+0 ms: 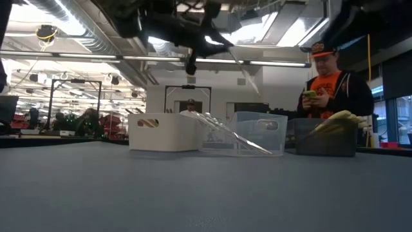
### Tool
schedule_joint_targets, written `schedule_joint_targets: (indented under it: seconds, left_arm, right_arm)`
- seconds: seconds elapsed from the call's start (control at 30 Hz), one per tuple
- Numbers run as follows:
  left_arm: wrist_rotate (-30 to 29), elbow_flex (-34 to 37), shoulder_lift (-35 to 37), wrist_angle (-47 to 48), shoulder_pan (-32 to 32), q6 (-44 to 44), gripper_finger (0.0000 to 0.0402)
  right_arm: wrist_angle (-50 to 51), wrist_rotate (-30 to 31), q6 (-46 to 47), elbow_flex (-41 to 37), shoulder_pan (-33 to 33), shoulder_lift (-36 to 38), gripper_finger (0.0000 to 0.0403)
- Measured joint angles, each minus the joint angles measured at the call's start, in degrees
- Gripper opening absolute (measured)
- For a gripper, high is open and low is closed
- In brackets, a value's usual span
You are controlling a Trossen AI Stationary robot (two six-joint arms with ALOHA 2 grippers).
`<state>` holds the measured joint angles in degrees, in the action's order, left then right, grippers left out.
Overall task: Sort silverware by color (type)
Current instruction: Put the green knife into the transparent bin
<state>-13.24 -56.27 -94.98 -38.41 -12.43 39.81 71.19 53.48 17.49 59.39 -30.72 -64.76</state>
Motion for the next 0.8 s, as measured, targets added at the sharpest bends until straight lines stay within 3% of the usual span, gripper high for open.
schedule_joint_targets:
  seconds: [0.4,0.8]
  left_arm:
    - [-2.53,0.00,-7.16,-1.54,-1.59,-0.04,0.0029]
    - [-4.20,0.02,-9.03,2.85,-1.57,0.12,0.0037]
  right_arm:
    - [-22.13,-5.07,-0.45,-16.94,0.00,15.91,0.0172]
    - [-48.25,-8.11,-4.68,-29.02,0.00,20.72,0.0172]
